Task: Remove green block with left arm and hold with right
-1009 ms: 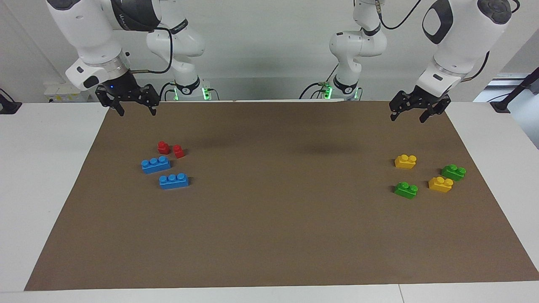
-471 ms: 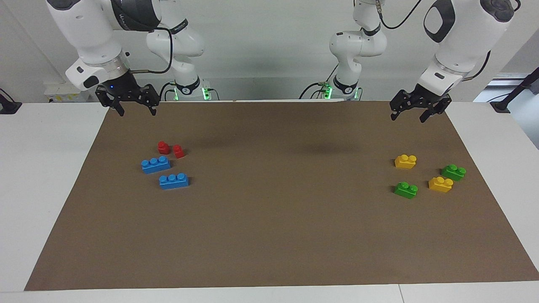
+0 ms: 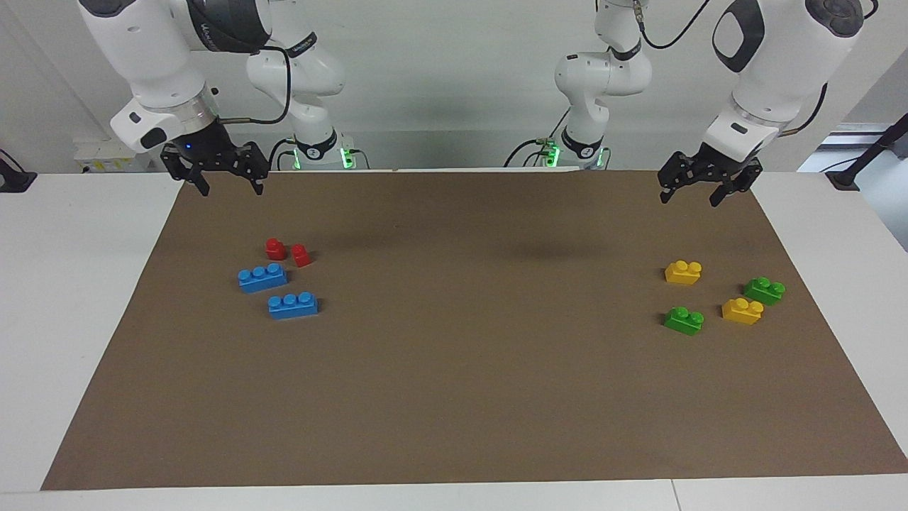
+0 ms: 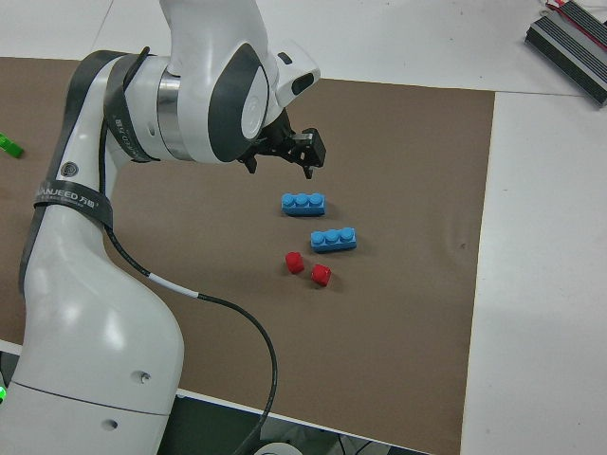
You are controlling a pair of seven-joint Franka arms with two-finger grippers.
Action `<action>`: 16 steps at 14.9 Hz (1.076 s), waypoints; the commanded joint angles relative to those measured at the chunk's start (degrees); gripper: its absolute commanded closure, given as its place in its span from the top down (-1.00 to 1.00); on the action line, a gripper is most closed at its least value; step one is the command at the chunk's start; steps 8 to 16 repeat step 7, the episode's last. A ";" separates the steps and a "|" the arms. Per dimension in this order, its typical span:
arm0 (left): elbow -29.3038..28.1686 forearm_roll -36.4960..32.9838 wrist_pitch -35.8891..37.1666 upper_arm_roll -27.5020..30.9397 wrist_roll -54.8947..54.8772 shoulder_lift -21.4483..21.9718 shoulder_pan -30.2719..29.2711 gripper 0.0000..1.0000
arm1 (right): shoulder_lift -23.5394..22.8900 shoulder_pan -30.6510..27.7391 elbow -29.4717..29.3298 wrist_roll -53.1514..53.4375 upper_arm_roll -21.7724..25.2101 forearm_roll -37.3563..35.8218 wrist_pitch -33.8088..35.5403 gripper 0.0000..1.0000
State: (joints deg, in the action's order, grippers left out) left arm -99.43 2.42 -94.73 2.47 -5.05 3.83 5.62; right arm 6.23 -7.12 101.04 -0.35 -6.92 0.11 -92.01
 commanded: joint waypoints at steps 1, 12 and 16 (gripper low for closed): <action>0.21 -1.19 0.69 0.17 -0.76 0.39 0.44 1.00 | 0.27 -0.79 -0.23 -0.97 -0.46 -1.16 1.22 1.00; 0.12 -1.19 0.95 0.17 -0.84 0.39 0.36 1.00 | 0.27 -0.79 -0.23 -0.97 -0.46 -1.16 1.22 1.00; 0.12 -1.19 0.95 0.17 -0.84 0.39 0.36 1.00 | 0.27 -0.79 -0.23 -0.97 -0.46 -1.16 1.22 1.00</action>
